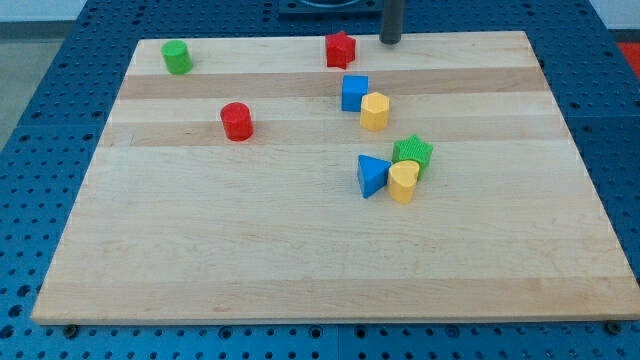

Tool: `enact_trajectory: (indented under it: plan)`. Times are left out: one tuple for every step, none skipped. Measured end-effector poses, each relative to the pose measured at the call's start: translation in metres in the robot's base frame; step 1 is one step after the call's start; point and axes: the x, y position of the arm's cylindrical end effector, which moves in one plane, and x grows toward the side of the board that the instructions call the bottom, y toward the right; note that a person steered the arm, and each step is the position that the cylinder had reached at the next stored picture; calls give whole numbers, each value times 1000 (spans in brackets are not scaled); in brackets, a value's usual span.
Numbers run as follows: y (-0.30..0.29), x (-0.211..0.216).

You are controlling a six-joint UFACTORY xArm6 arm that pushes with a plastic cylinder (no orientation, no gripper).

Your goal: Point your arm at the green star

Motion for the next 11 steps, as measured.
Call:
enact_trajectory:
  plan:
    - [-9, 0]
    - [-16, 0]
    - [-20, 0]
    - [-25, 1]
    - [-28, 8]
    - [-28, 11]
    - [-29, 11]
    - [-30, 12]
    - [-33, 15]
    - [-35, 19]
    - [-38, 21]
